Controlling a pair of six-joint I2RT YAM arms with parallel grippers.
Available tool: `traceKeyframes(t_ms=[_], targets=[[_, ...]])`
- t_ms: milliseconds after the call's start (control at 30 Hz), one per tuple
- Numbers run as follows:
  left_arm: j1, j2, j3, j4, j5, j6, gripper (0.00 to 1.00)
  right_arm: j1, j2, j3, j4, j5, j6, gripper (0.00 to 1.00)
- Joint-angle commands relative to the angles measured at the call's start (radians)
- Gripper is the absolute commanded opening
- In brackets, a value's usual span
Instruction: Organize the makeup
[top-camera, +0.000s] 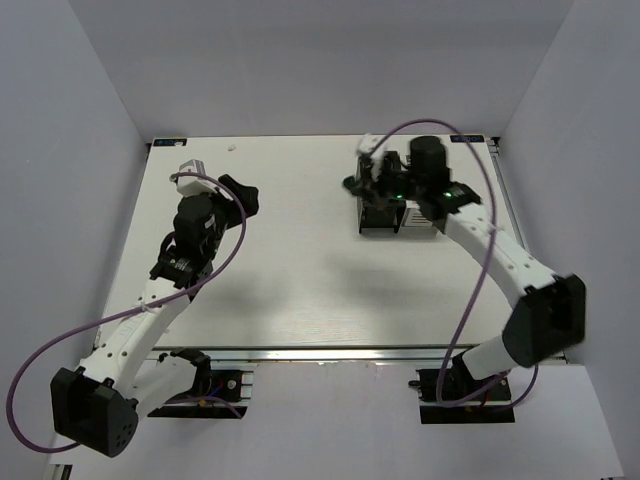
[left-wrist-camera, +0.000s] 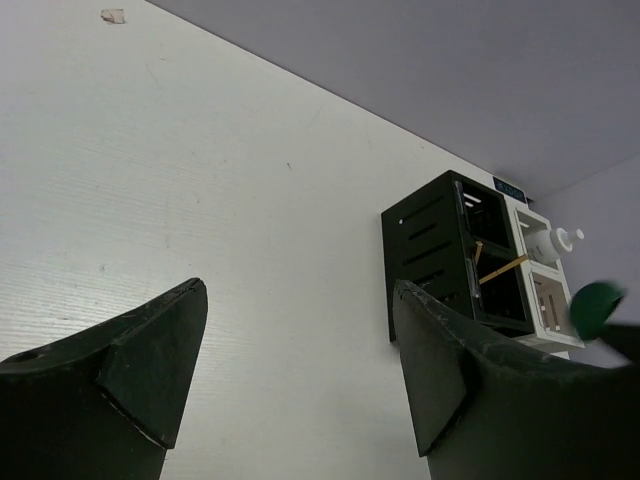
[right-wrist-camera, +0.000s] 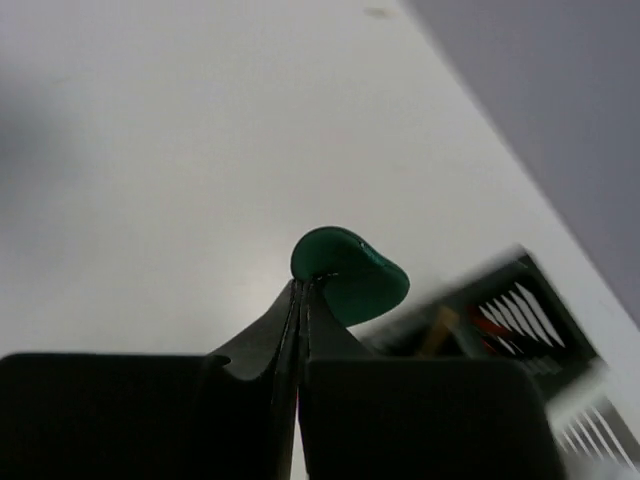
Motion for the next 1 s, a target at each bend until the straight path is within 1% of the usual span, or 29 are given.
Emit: traceKeyframes(t_ms=[0,33,67,100,133,167,233,267,400,500,567,667,800,900,933,967], targets=[[0.004,-0.014,-0.021,0.024,0.007,-0.007,0.84,-0.102,-0.117,-0.207,0.492,0.38,0.284,0.0],[0.004,-0.008,-0.024,0.057,0.016,-0.008,0.84,-0.148,-0.137,-0.219,0.515,0.457,0.285,0.0],[0.006,-0.003,-0.027,0.074,0.036,-0.008,0.84,-0.173,-0.132,-0.217,0.479,0.558,0.285,0.0],[0.006,0.002,-0.03,0.084,0.047,-0.01,0.85,-0.2,-0.123,-0.208,0.441,0.597,0.302,0.0],[0.006,0.012,-0.032,0.093,0.053,-0.011,0.84,-0.231,-0.103,-0.184,0.398,0.624,0.323,0.0],[0.006,0.017,-0.032,0.108,0.068,-0.011,0.84,-0.281,-0.094,-0.173,0.32,0.631,0.359,0.0],[0.006,0.028,-0.03,0.119,0.079,-0.01,0.85,-0.322,-0.082,-0.151,0.26,0.626,0.382,0.0],[0.004,0.038,-0.029,0.128,0.084,-0.007,0.85,-0.346,-0.082,-0.153,0.24,0.585,0.386,0.0],[0.004,0.061,-0.02,0.15,0.11,0.012,0.85,-0.372,-0.074,-0.153,0.139,0.514,0.399,0.0],[0.004,0.081,-0.009,0.16,0.127,0.018,0.85,-0.398,-0.049,-0.147,0.095,0.456,0.408,0.0],[0.004,0.089,-0.009,0.174,0.133,0.016,0.85,-0.414,-0.037,-0.148,0.085,0.389,0.406,0.0],[0.006,0.098,-0.015,0.188,0.142,0.01,0.85,-0.42,-0.006,-0.154,0.086,0.329,0.4,0.0],[0.004,0.101,-0.018,0.191,0.148,0.007,0.85,-0.42,0.075,-0.138,0.1,0.306,0.403,0.0],[0.006,0.1,-0.018,0.186,0.144,0.012,0.85,-0.42,0.121,-0.111,0.106,0.275,0.413,0.08],[0.004,0.097,-0.018,0.183,0.142,0.013,0.85,-0.42,0.13,-0.092,0.101,0.255,0.411,0.16],[0.006,0.095,-0.018,0.182,0.139,0.015,0.85,-0.42,0.136,-0.082,0.082,0.249,0.4,0.22]])
